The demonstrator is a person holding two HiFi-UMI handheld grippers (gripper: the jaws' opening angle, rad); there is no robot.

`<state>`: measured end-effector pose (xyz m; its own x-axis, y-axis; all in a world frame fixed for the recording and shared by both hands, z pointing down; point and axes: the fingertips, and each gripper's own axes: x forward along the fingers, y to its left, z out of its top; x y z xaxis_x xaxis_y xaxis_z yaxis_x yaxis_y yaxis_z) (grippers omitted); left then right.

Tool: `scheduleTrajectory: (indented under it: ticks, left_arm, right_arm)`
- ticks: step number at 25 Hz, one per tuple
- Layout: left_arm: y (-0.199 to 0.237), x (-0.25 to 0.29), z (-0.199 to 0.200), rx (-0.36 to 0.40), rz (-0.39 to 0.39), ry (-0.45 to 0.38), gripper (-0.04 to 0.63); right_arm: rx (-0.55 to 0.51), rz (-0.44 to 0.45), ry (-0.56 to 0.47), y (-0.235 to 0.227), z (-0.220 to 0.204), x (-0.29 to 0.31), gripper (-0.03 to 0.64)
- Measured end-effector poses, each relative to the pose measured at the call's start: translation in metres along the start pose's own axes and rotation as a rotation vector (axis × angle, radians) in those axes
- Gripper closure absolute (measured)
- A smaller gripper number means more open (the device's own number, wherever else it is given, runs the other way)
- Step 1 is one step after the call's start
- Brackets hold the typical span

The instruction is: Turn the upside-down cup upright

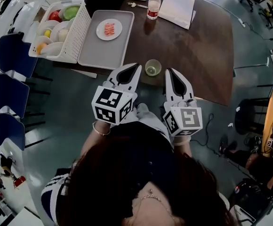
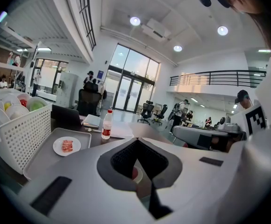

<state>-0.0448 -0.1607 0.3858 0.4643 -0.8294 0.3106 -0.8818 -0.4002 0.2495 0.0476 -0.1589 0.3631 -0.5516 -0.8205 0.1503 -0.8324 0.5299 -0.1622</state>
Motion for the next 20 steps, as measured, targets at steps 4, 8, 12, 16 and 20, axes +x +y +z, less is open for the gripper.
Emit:
scheduleTrajectory:
  ticks: [4,8,12,16,20]
  left_arm:
    - [0.012,0.005,0.005,0.008,-0.009,0.009,0.594]
    - [0.024,0.009,0.005,0.007,-0.011,0.019,0.594]
    - [0.034,0.015,0.001,0.002,-0.013,0.033,0.594]
    - [0.036,0.022,-0.001,-0.006,-0.023,0.040,0.595]
    - [0.038,0.026,-0.009,-0.018,-0.030,0.061,0.594]
  right_arm:
    - [0.002,-0.025,-0.002,-0.001,-0.001,0.012,0.600]
    - [0.002,-0.043,0.007,-0.002,-0.007,0.022,0.600]
    - [-0.019,-0.041,0.033,-0.001,-0.018,0.032,0.598]
    - [-0.034,-0.047,0.066,-0.004,-0.030,0.040,0.597]
    - [-0.047,-0.052,0.094,-0.009,-0.044,0.048,0.579]
